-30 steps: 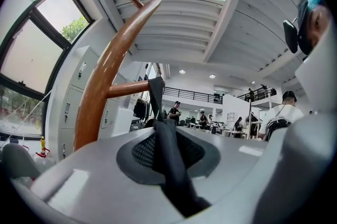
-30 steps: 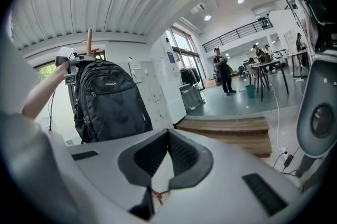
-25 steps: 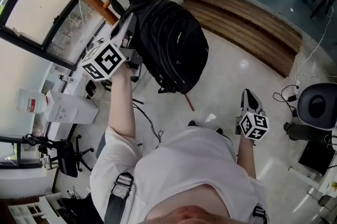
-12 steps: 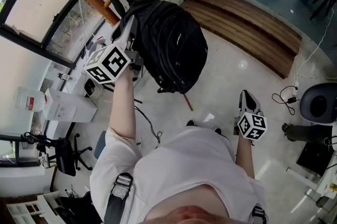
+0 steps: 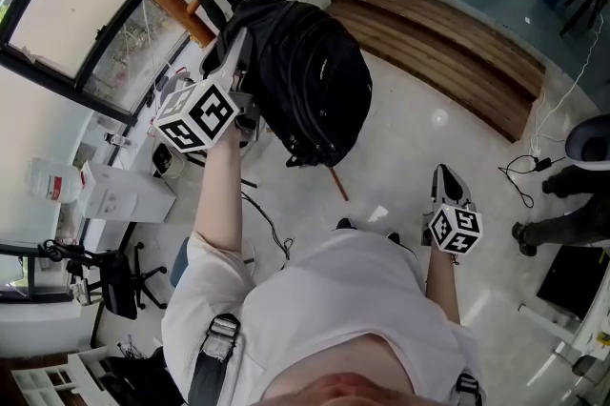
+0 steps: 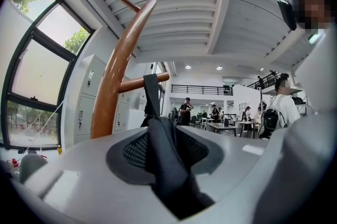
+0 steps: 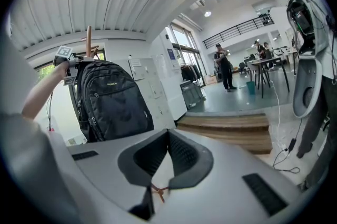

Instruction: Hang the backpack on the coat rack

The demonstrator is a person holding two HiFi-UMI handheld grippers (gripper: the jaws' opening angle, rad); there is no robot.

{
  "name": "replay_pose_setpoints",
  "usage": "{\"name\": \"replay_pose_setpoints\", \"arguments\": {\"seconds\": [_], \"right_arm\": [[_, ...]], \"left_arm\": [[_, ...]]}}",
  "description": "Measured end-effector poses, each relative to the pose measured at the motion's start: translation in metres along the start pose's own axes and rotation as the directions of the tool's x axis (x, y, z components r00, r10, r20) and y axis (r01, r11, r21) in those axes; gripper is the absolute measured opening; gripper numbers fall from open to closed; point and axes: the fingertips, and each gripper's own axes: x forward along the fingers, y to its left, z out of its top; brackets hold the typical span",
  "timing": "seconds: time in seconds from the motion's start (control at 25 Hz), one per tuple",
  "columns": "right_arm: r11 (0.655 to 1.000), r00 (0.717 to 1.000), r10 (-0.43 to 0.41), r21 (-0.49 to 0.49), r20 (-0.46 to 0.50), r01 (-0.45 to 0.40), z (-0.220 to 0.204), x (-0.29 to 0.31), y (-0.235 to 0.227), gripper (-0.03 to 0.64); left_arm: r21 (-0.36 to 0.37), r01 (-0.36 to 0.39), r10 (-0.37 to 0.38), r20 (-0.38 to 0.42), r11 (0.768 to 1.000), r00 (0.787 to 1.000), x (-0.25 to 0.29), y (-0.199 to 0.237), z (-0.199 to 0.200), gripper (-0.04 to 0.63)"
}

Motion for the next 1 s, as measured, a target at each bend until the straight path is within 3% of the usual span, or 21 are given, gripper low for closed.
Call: {"name": "replay_pose_setpoints", "arguments": {"seconds": [0.36, 0.76, 1.0], "right_arm": [[1.000, 1.000, 0.014, -0.007, -0.010, -0.015, 0.002, 0.000, -0.002, 0.009], [0.999, 0.999, 0.044, -0.025, -0.023, -0.045, 0.001, 0.000, 0.007, 0.009], [0.997, 0.998, 0.060, -0.037, -0.029, -0.061, 0.001, 0.003, 0.011, 0.009]], "left_arm": [[0.074, -0.041, 0.041, -0.002, 0.996, 0.999, -0.012, -0.010, 0.002, 0.201], [0.104, -0.089, 0.084, 0.045, 0.991, 0.995, -0.055, -0.012, 0.008, 0.204], [0.100, 0.035, -0.037, 0.020, 0.994, 0.999, -0.075, -0.047, -0.017, 0.204]]}}
